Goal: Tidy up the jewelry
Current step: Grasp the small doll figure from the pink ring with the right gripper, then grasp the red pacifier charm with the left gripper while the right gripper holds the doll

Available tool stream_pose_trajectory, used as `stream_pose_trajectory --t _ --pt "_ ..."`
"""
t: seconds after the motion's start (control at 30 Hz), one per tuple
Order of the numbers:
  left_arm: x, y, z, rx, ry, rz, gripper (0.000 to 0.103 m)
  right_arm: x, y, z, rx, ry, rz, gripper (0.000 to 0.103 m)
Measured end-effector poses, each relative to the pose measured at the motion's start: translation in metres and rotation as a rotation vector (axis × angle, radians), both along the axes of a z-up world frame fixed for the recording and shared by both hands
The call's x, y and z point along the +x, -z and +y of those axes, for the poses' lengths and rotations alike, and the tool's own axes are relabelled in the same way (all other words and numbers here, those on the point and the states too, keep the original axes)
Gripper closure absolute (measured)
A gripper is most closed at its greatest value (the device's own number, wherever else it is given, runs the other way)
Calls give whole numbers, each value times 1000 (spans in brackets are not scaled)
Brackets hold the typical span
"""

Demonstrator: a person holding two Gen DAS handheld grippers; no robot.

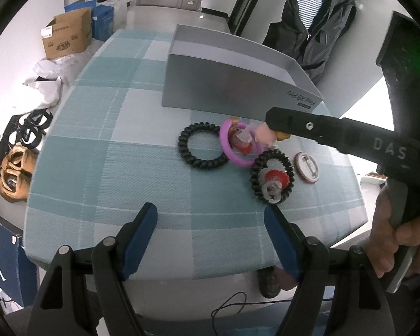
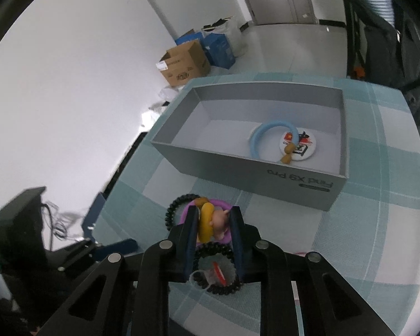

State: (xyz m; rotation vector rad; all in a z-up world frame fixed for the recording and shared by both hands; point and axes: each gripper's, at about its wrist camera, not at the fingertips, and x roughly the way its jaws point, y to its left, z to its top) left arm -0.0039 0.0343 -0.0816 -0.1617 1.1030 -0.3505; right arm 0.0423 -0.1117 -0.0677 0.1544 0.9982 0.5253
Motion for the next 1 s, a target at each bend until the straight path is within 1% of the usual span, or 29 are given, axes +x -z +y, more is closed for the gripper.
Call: stream_pose_trajectory --t 0.13,0.37,0.53,0.57,0.6,0.67,0.73,0.77,0.8,0.87,0.97,1.0 --pt "0 -3 -9 -8 26 -6 28 -3 -8 -11 26 15 -15 82" --pt "0 -4 -30 14 85 -31 28 -8 -19 -31 61 53 -37 82" --pt "1 -5 -40 27 103 -50 30 -12 -23 -47 74 75 -40 82" --pt "0 -5 -43 31 109 -55 36 -14 -23 -50 77 79 -39 81" --pt "0 -6 -45 37 115 -60 47 -15 -23 -51 77 83 -39 82" --pt "1 -5 -48 53 119 -63 56 -16 -23 -59 80 89 -40 81" --pt "2 -3 -49 52 116 -60 56 -17 -24 -64 86 94 -38 81" --pt "2 -3 -49 53 112 -65 58 -17 -24 -67 86 96 -39 81" --pt "3 -5 -49 51 111 -70 63 -18 -25 -69 87 98 -39 82" --pt "4 -6 -51 52 109 -76 69 -20 -26 -73 95 99 -39 81" --pt "7 -5 -53 52 110 -68 69 -20 -27 -76 96 100 -44 81" --pt "7 -5 -54 59 110 -66 72 -20 -28 -77 99 102 -43 81"
